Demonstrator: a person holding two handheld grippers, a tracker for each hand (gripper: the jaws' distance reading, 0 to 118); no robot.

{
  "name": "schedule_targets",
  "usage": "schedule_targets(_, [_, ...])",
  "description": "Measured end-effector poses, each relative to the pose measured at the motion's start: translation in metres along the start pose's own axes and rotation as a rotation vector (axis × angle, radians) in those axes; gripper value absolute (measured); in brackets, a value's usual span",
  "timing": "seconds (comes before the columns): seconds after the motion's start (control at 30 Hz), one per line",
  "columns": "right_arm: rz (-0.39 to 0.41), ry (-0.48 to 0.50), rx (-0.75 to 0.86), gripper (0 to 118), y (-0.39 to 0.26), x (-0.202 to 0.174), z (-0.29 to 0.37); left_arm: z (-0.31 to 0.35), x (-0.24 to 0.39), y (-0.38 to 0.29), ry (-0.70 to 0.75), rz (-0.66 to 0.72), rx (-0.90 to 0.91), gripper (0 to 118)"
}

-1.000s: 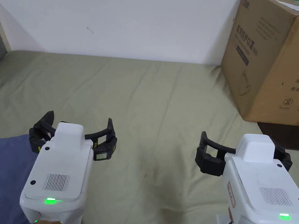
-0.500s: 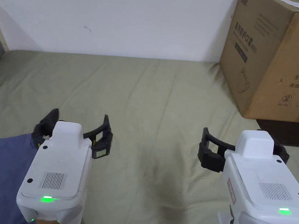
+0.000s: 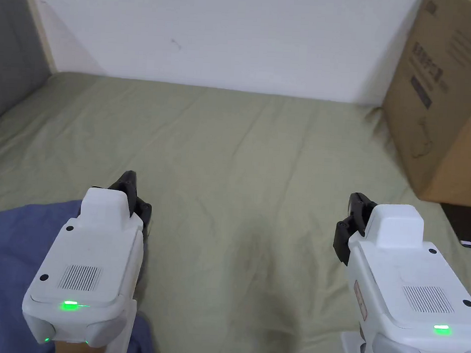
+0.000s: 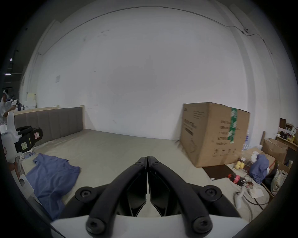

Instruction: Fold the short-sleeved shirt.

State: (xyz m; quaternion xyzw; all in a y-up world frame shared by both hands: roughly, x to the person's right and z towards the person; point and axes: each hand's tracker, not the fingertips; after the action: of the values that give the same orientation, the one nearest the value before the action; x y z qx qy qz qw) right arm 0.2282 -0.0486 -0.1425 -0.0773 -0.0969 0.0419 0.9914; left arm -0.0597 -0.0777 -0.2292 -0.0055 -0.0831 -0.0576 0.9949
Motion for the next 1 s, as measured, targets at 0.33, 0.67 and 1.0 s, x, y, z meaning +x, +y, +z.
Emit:
schedule_targets(0.33, [0.026,0.312,0.032,0,0.014,-0.121,-0.029,0.044,-0.147,-0.016,0.307,0.001,-0.06,0])
schedule_targets(0.67, [0.015,0.472,0.02,0,0.016,-0.199,-0.03,0.084,-0.223,-0.031,0.455,-0.015,-0.133,0])
schedule_targets(1.0, [0.045,0.449,0.007,0,0.014,-0.184,-0.037,0.03,-0.224,-0.052,0.275,0.113,-0.396,0])
